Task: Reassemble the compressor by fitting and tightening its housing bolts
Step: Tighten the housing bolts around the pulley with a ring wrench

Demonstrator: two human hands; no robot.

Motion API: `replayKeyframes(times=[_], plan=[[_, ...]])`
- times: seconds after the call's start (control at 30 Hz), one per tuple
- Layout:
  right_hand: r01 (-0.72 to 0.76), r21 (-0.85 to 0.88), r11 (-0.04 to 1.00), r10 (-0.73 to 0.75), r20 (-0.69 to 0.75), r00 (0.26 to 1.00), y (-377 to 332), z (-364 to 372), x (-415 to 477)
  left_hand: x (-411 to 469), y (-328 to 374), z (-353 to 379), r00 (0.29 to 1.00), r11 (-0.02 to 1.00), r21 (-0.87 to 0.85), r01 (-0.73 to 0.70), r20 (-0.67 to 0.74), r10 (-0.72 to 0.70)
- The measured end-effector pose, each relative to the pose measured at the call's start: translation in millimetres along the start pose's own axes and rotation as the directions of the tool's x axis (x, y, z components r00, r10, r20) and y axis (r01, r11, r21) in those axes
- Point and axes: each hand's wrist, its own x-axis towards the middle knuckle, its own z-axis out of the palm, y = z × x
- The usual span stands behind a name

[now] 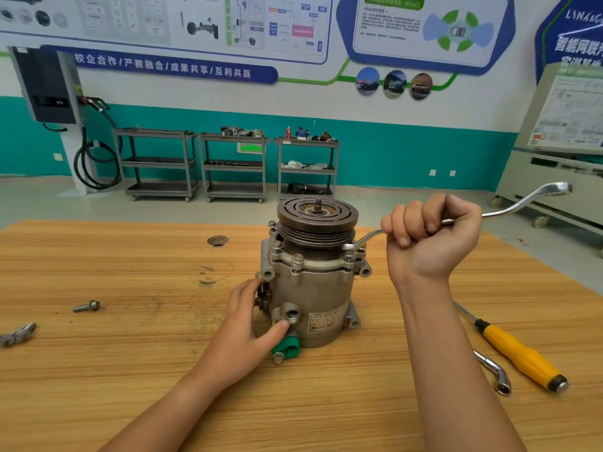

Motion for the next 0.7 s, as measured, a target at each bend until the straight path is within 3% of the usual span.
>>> replayKeyframes(times=[0.5,0.7], plan=[[-0.053,-0.129,0.99,0.069,0.125,0.99,-3.3,-15.0,-7.6,-0.2,4.6,1.9,0.999,1.0,-0.028,-0.002,-0.032,0.001],[-0.038,-0.168,0.985,0.053,0.085,0.995,-4.5,-17.4,-15.6,-0.3,5.8,2.7,0.994,0.999,-0.041,0.024,-0.103,-0.028]])
